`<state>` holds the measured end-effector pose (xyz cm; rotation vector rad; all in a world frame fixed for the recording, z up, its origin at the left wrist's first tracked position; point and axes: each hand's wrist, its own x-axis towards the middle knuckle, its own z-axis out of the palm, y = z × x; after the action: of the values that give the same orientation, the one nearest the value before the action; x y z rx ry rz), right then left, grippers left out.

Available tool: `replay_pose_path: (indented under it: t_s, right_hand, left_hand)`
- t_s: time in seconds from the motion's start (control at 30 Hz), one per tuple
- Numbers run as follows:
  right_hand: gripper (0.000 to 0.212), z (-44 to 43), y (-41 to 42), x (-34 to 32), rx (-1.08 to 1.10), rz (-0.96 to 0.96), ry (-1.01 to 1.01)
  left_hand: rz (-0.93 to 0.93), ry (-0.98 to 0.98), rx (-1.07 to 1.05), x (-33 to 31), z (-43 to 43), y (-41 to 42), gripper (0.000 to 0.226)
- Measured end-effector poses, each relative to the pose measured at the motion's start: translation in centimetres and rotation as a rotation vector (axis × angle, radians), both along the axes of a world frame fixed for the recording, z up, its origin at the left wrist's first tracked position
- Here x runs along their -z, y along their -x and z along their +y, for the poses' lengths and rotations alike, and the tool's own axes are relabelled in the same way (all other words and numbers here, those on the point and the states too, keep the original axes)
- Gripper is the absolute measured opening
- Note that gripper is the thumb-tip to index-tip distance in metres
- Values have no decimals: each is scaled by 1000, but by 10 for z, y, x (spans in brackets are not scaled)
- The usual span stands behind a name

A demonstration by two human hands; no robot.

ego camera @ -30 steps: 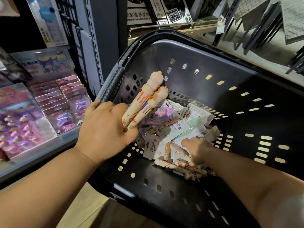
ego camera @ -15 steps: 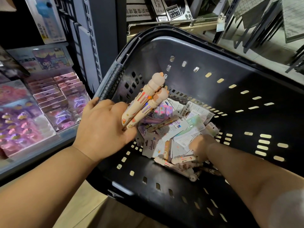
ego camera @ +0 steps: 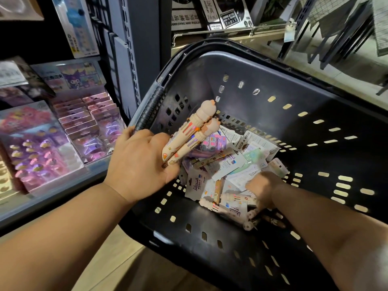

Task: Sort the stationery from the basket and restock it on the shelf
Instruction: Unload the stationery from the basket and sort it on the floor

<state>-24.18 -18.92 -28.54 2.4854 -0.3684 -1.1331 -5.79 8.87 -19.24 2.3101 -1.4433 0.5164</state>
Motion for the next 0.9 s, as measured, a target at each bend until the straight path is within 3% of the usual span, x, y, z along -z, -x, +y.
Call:
replay_pose_path:
  t_s: [0.2, 0.43, 0.57, 0.7, 0.8, 0.9]
  right_hand:
    - [61, 3, 6, -17, 334, -129, -92]
    - [72, 21, 21, -38, 327, -210, -69]
    - [83, 36, 28, -57, 393, -257, -58]
    - [55, 50, 44, -80, 502, -473, -97]
    - [71, 54, 49, -100, 598, -616, -151]
    - [68, 58, 39, -122, 650, -751, -198]
  left_hand:
    - [23, 44, 15, 2, 8, 5, 36]
    - [156, 83, 85, 0, 9, 4, 21]
    - [270, 25, 123, -8, 9, 2, 29]
    - [369, -14, 151, -13, 15, 2, 27]
    - [374, -28, 156, -9, 20, 1, 31]
    - [356, -38, 176, -3, 25, -1, 35]
